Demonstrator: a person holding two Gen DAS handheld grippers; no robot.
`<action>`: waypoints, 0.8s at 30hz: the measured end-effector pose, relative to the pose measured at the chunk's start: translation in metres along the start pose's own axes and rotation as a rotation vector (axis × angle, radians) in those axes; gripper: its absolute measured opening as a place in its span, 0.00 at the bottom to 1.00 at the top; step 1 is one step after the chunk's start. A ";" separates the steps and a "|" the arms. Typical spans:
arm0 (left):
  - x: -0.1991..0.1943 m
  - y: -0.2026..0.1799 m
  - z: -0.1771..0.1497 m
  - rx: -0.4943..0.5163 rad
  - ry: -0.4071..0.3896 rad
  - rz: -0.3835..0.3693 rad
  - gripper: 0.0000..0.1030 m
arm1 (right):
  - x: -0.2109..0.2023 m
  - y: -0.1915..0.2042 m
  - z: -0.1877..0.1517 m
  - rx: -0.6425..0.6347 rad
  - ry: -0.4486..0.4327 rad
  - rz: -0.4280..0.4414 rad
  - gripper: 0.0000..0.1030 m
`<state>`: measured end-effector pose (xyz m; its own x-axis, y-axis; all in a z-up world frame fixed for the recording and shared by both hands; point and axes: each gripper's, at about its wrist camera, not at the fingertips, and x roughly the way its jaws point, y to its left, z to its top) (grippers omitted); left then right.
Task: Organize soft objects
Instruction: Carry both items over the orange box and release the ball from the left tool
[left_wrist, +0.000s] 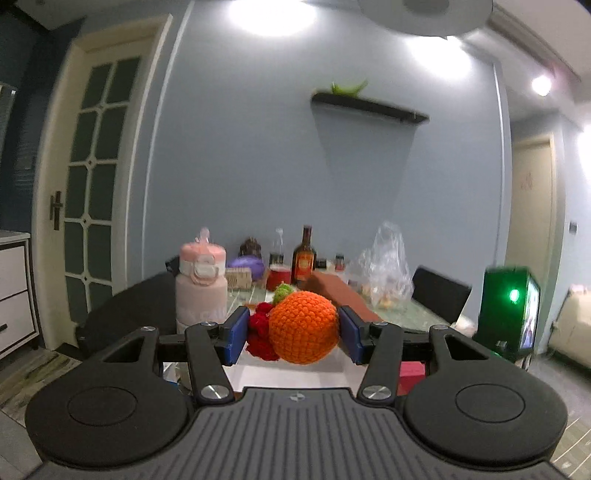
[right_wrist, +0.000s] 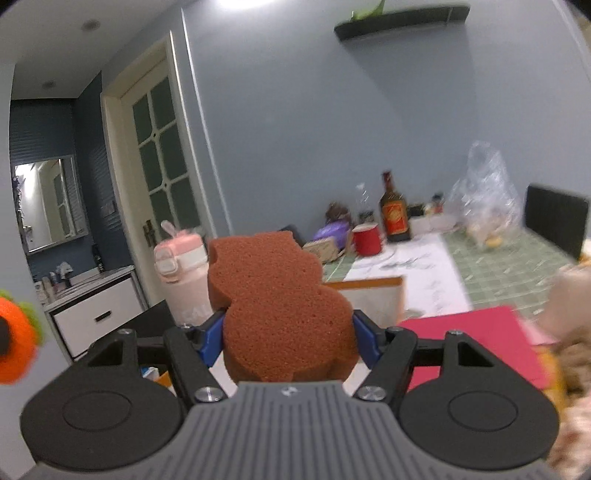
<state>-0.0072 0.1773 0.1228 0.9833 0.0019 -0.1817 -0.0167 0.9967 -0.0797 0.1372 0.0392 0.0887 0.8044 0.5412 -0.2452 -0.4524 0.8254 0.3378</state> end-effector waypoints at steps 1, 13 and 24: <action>0.011 0.001 -0.002 0.009 0.021 0.001 0.58 | 0.006 -0.001 0.000 0.017 0.010 0.015 0.67; 0.082 0.019 -0.031 0.011 0.217 0.043 0.58 | 0.027 -0.017 -0.022 0.074 0.079 -0.028 0.66; 0.096 0.025 -0.041 0.099 0.271 0.133 0.59 | 0.038 -0.008 -0.030 -0.007 0.055 -0.066 0.66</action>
<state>0.0792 0.1991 0.0627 0.8894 0.1242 -0.4399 -0.1110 0.9923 0.0556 0.1595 0.0577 0.0491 0.8101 0.4937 -0.3163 -0.4022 0.8604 0.3129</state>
